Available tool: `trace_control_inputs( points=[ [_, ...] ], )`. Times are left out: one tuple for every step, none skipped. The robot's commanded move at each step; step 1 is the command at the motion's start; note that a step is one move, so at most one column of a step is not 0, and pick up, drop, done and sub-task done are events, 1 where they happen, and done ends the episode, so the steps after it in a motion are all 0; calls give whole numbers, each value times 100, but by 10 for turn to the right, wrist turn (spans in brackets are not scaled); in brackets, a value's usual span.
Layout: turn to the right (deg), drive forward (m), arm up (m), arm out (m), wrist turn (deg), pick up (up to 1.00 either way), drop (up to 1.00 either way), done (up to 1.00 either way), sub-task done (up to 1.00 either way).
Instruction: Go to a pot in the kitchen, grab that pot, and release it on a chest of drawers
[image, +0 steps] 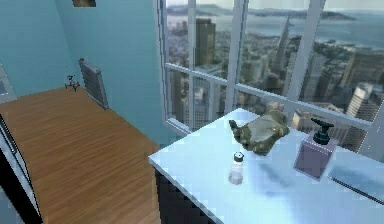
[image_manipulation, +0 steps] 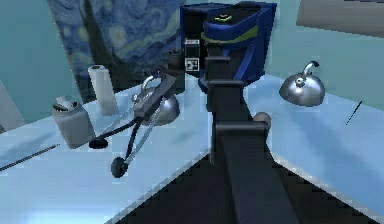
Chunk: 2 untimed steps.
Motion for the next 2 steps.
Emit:
trace_control_inputs(
  points=[
    [0,0,0,0,450,0,0,0,0],
    [0,0,0,0,450,0,0,0,0]
  ],
)
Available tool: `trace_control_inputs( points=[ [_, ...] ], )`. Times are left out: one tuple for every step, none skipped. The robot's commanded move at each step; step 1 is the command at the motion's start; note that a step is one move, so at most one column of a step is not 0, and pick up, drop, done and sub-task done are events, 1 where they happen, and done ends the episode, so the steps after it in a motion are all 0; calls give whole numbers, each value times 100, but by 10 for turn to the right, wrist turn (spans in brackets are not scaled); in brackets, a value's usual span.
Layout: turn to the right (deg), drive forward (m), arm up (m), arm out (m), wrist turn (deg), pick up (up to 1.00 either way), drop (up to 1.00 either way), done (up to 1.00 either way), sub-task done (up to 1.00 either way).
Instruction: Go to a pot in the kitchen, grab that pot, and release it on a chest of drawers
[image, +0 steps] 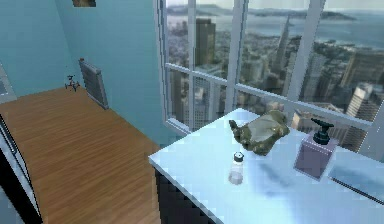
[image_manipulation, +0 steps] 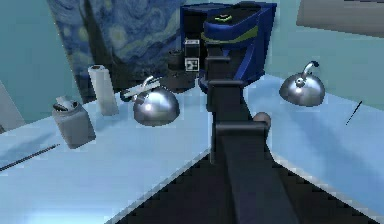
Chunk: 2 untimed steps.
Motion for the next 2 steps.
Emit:
trace_control_inputs(
  points=[
    [0,0,0,0,180,0,0,0,0],
    [0,0,-16,0,0,0,0,0,0]
  ],
)
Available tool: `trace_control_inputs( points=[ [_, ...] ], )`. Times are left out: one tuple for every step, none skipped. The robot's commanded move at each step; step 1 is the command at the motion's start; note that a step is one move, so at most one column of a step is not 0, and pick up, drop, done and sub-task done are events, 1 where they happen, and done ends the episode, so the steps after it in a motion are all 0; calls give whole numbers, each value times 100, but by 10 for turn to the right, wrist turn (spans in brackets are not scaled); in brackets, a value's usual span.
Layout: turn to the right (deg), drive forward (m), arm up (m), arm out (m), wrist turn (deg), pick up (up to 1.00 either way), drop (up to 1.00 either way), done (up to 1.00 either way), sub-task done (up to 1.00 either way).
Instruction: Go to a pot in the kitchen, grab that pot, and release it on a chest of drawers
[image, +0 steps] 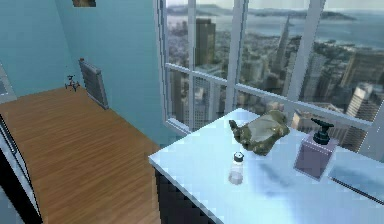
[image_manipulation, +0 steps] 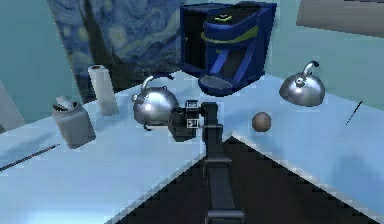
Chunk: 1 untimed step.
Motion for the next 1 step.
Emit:
trace_control_inputs(
  points=[
    [0,0,0,0,0,100,0,0,0]
  ],
)
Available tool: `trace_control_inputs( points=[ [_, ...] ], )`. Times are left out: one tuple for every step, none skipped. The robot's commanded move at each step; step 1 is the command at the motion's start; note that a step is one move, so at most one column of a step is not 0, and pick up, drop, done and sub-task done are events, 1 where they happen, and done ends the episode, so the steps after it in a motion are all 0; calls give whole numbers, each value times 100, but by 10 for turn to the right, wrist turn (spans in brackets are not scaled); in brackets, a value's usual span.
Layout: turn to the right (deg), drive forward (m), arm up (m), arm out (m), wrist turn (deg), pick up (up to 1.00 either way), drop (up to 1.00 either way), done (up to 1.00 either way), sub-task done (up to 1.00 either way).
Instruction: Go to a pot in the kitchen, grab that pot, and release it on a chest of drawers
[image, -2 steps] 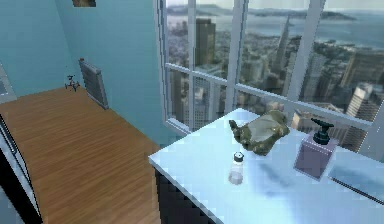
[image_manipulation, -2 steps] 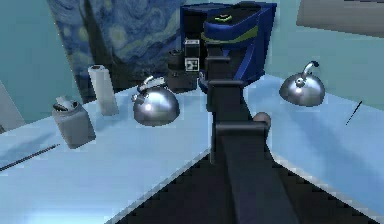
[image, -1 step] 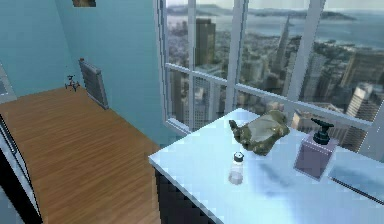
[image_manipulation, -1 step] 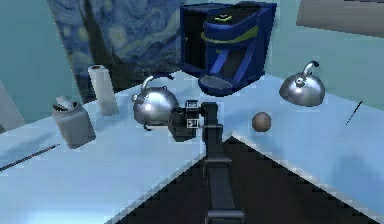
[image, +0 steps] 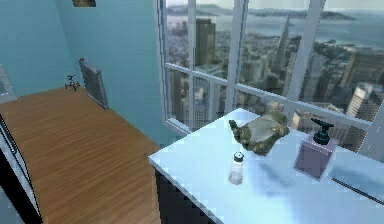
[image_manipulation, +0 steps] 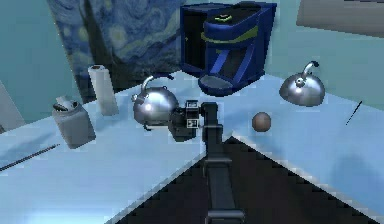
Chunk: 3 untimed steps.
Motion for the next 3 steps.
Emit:
trace_control_inputs(
  points=[
    [0,0,10,0,0,0,0,0,0],
    [0,0,6,0,0,0,0,0,0],
    [0,0,0,0,-450,0,0,0,0]
  ],
)
